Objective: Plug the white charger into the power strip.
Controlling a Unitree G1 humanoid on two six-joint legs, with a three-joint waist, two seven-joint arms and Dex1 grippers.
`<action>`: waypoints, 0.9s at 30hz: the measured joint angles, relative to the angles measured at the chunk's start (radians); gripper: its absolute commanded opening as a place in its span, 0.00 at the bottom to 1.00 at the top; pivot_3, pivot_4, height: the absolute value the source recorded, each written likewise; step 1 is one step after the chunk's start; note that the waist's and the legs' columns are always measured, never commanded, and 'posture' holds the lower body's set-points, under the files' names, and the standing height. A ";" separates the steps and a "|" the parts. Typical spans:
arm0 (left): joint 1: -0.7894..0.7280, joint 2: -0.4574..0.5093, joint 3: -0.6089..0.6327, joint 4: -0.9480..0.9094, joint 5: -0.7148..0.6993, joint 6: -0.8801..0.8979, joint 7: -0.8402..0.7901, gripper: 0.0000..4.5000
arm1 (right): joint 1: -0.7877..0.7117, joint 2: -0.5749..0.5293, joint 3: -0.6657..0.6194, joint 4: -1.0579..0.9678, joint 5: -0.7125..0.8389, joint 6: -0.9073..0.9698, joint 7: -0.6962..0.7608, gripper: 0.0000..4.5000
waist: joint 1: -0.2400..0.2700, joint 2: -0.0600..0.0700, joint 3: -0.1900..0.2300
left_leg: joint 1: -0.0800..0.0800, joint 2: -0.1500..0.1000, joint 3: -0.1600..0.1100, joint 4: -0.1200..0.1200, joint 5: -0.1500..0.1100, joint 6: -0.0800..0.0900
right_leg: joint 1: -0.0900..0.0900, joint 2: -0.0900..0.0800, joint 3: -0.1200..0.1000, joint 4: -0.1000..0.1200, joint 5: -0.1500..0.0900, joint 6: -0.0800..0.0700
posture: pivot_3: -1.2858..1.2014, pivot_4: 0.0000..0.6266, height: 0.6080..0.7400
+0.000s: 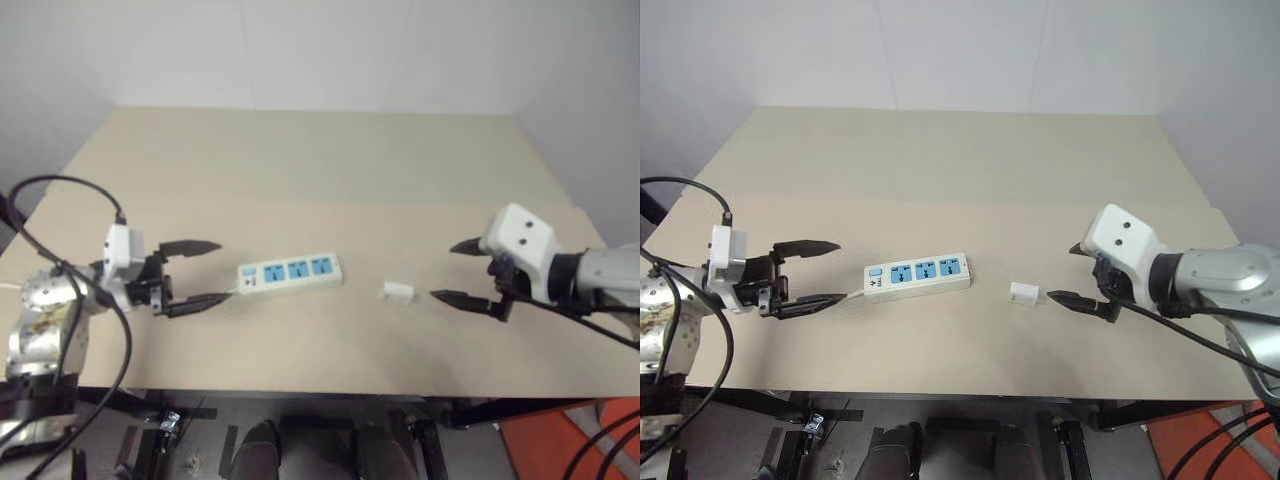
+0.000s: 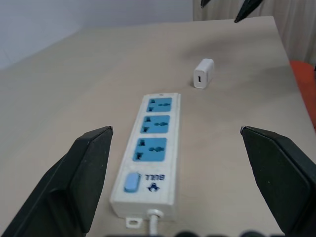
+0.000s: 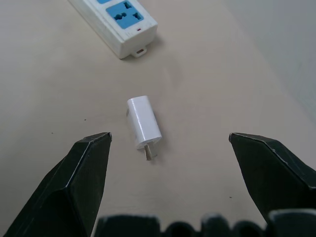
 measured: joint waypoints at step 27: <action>-0.343 -0.100 -0.081 0.759 0.141 -0.336 -0.178 1.00 | 0.050 0.052 0.035 -0.104 -0.002 -0.009 -0.087 1.00 | 0.000 -0.001 -0.001 | 0.000 0.000 0.000 0.000 0.000 0.000 | 0.000 0.000 0.000 0.001 0.000 0.000 | 0.52 0.24 1.00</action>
